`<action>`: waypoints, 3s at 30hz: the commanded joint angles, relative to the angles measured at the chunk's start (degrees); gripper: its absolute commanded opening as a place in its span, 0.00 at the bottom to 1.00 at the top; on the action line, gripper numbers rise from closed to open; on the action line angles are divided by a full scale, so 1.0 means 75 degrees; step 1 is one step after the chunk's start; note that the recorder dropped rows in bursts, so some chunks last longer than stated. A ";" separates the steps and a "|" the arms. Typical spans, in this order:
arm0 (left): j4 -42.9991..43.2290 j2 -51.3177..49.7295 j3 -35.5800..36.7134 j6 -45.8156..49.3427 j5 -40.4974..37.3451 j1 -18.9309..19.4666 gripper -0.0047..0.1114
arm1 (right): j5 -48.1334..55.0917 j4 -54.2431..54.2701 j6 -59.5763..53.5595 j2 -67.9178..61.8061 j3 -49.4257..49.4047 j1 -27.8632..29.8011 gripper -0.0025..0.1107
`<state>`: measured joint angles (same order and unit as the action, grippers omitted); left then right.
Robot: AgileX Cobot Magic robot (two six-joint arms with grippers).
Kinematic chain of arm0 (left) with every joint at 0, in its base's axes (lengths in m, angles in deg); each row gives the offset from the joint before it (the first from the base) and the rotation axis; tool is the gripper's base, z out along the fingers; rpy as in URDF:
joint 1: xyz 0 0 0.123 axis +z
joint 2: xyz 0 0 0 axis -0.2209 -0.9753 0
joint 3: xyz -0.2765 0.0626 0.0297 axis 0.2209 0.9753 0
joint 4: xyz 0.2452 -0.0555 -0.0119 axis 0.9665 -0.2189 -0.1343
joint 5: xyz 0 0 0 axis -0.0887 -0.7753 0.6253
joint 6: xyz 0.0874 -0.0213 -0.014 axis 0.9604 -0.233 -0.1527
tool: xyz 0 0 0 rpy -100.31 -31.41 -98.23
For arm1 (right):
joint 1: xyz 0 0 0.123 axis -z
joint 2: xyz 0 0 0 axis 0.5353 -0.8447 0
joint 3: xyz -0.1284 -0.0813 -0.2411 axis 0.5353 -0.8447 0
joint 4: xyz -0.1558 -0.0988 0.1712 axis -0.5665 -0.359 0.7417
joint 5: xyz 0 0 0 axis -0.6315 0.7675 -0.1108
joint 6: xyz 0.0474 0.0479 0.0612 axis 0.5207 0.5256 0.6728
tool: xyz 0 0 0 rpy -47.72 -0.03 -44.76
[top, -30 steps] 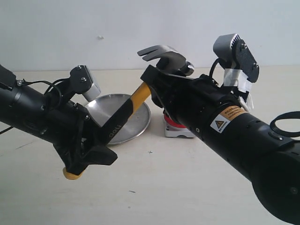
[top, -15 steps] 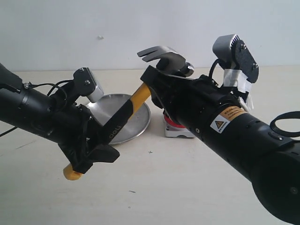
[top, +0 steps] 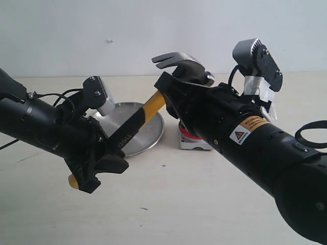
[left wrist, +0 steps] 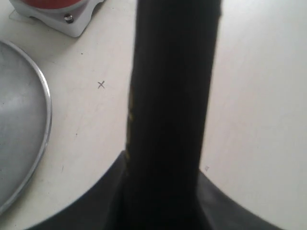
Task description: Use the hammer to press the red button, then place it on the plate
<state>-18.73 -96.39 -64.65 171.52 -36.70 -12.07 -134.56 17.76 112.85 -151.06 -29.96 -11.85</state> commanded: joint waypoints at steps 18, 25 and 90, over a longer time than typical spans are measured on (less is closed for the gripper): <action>-0.0148 0.0000 -0.0007 -0.0037 0.0146 0.0024 0.04 | 0.1258 0.0178 -0.1144 0.0102 0.0112 0.0031 0.54; -0.0162 0.0000 -0.0007 -0.0006 0.0146 0.0024 0.04 | 0.1694 0.0177 -0.1630 0.0102 0.0112 0.0031 0.64; 1.0744 0.0762 -0.1223 -1.7464 0.0263 -0.3612 0.04 | 0.2187 0.5234 -1.0892 0.9358 -0.4213 0.0031 0.02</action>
<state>57.78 -91.32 -72.77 46.85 -37.31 -36.85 -117.68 52.87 35.39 -81.12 -61.30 -11.59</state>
